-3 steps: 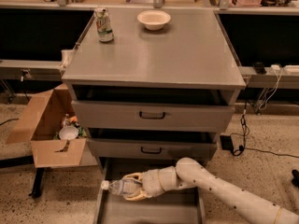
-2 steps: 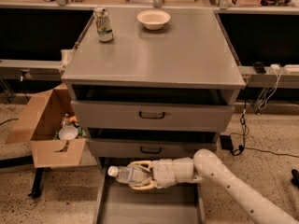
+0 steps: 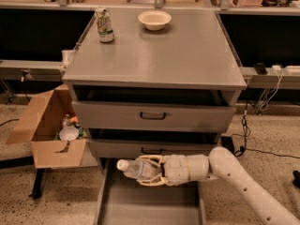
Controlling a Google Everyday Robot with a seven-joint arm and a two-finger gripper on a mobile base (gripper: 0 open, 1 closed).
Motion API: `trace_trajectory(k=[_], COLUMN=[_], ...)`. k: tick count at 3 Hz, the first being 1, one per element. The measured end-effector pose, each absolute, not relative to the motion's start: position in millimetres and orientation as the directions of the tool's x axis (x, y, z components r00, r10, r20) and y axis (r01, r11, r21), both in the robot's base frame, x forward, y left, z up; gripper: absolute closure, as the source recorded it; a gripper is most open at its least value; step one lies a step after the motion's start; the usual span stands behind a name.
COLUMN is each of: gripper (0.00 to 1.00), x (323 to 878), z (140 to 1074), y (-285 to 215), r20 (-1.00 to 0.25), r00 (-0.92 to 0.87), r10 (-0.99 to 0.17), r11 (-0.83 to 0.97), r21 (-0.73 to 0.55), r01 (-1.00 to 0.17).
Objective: Pick blue plastic bottle from bottom drawer and place on counter
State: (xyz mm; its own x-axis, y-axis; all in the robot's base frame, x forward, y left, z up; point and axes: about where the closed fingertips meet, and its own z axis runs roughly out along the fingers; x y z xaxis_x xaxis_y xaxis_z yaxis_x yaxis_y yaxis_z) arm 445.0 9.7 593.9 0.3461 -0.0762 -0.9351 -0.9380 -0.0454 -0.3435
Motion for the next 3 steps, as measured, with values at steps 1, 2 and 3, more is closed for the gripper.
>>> trace_trajectory(k=[1, 2, 3], gripper=[1.00, 1.00, 1.00], x=[448, 450, 462], z=[625, 685, 754], y=[-2, -30, -71], r20=[-0.927, -0.904, -0.857], r00=[0.350, 0.358, 0.365], r10=[-0.131, -0.235, -0.363], r11=[-0.017, 0.030, 0.075], r21=[-0.351, -0.374, -0.417], r01=[-0.936, -0.927, -0.906])
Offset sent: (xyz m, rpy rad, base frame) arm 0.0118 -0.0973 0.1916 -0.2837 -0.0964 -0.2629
